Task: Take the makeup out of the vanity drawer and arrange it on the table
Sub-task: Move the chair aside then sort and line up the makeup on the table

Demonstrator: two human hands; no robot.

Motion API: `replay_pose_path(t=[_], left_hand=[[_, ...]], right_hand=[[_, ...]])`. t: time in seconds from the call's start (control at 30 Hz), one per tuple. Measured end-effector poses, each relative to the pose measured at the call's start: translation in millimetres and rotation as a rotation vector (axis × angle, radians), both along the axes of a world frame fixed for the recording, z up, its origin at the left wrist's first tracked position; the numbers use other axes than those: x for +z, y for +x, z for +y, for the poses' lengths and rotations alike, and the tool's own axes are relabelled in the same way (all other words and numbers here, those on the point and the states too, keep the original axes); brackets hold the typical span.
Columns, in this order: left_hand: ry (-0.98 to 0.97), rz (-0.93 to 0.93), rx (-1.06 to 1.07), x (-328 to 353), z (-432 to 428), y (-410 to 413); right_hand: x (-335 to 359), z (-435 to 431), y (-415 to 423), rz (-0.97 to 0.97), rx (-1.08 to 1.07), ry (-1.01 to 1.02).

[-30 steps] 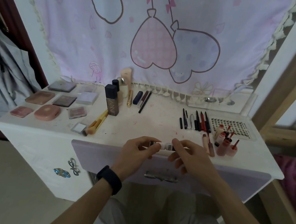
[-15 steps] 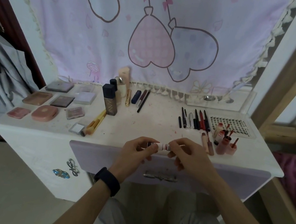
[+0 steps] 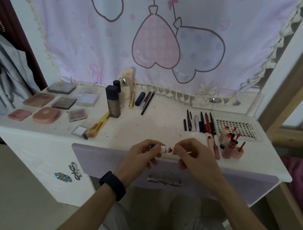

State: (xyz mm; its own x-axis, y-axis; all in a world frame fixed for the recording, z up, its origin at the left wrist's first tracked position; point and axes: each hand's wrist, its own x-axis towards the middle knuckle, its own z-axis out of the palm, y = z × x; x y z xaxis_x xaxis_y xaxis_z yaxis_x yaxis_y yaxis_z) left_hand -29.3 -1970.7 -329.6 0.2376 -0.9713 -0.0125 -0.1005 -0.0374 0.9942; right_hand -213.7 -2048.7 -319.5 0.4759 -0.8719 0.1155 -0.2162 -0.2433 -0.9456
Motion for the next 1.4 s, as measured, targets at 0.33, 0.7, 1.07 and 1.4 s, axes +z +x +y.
replay_pose_path(t=[0.33, 0.7, 1.07, 1.4], left_hand=[[0.023, 0.069, 0.005, -1.8, -1.8, -1.3], [0.096, 0.302, 0.052, -2.6, -3.3, 3.1], [0.113, 0.280, 0.065, -2.7, -3.3, 6.2], [0.142, 0.315, 0.069, -0.4, -4.8, 10.1]], right_hand=[[1.7, 1.0, 4.9, 0.047, -0.009, 0.071], [2.4, -2.3, -2.8, -0.012, 0.033, -0.175], [0.7, 1.5, -6.5, 0.056, 0.030, -0.392], [-1.8, 6.5, -17.5, 0.010, -0.060, -0.374]])
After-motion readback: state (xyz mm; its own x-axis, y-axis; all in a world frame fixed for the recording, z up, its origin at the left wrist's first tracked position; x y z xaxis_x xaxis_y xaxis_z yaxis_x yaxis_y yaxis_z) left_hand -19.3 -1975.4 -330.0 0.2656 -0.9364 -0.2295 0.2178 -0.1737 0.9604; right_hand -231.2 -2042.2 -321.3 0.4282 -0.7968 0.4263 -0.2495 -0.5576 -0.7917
